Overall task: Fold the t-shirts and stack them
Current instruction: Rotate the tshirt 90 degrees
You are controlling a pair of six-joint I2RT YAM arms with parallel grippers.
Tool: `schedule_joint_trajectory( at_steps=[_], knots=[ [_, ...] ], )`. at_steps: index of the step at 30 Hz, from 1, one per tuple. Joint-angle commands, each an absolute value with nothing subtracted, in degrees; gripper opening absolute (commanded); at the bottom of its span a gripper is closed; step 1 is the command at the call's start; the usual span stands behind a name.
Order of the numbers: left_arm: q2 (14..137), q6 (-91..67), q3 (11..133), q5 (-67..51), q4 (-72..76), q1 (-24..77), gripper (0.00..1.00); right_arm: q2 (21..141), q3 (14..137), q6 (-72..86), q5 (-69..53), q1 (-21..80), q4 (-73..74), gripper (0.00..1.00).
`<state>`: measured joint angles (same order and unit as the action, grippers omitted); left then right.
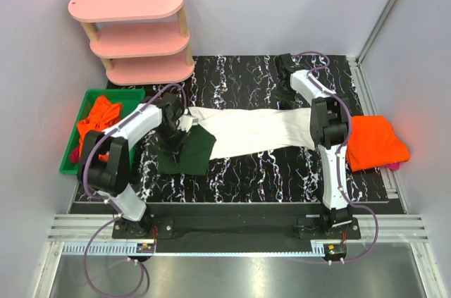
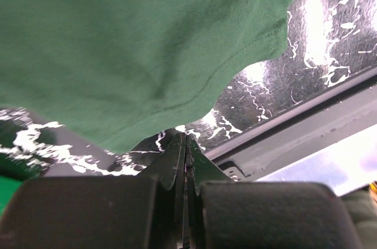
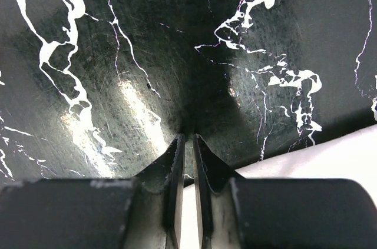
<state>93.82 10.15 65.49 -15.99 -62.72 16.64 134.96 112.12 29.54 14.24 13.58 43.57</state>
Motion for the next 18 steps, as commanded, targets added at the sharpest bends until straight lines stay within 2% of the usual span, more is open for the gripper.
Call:
schedule_joint_trajectory(
  at_steps=[1, 9, 18],
  knots=[
    [97.02, 11.07, 65.21, -19.95, -62.49, 17.49, 0.0, 135.53, 111.18, 29.35, 16.17, 13.27, 44.3, 0.16],
    [104.06, 10.02, 67.58, -16.71, -61.35, 17.67, 0.0, 132.9, 106.71, 30.41, 15.82, 13.27, 44.3, 0.15],
    [112.14, 8.18, 73.03, -10.2, -58.27, 17.67, 0.0, 123.59, 93.35, 33.93, 12.75, 13.36, 41.84, 0.11]
  ],
)
